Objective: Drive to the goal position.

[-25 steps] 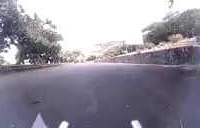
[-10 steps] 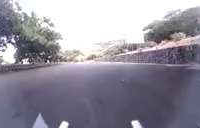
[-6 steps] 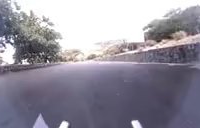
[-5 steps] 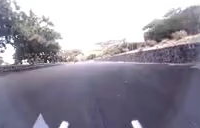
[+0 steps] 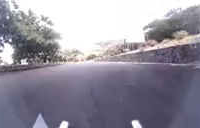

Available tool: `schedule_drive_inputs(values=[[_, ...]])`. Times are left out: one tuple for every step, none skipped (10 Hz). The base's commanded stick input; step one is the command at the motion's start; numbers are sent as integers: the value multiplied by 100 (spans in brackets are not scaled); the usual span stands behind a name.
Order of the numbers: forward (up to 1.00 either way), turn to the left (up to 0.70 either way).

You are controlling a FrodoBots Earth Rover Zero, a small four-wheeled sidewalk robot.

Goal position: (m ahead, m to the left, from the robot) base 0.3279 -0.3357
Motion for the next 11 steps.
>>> schedule_drive_inputs(values=[[50, 0], [50, 0], [50, 0], [50, 0], [50, 0], [50, 0], [50, 0], [50, 0], [50, 0], [50, 0], [50, 0]])
